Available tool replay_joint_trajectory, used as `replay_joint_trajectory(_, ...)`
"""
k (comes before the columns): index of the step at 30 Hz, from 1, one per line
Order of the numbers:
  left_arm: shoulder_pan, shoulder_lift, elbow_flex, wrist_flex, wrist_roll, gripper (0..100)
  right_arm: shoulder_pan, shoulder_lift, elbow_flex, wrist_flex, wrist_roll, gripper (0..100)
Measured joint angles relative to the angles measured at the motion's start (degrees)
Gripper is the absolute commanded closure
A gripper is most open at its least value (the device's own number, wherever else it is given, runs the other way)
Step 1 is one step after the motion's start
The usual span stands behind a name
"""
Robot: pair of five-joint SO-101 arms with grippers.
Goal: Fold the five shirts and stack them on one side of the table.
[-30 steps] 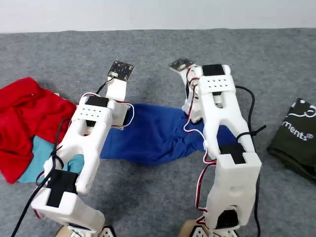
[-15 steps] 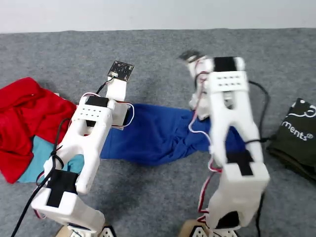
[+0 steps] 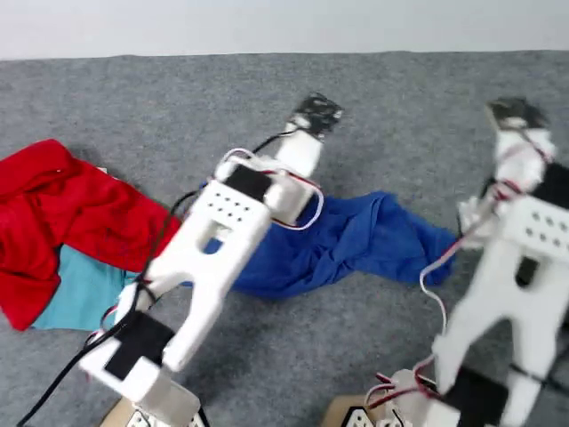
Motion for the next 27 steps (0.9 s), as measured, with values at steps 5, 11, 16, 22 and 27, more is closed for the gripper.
replay_joint_trajectory(5, 5.2, 9.8, -9.2, 2.0, 0.0, 99, 9.5, -10.1, 7.6, 0.0, -2.6, 98.9)
replay_joint_trajectory(11, 12.0, 21.6, -26.5, 10.6, 0.0, 89, 21.1, -19.4, 18.7, -0.6, -4.9, 98.9)
replay_joint_trajectory(16, 16.7, 33.1, -41.0, 17.8, 0.0, 84, 27.4, -25.7, 28.4, -4.1, -3.6, 98.9)
replay_joint_trajectory(22, 18.2, 45.8, -57.9, 27.9, 0.0, 83, 32.1, -31.6, 32.5, -6.5, 1.7, 98.9)
replay_joint_trajectory(27, 17.0, 54.9, -71.0, 35.3, 0.0, 84, 32.5, -32.8, 32.6, -6.5, 3.9, 98.9)
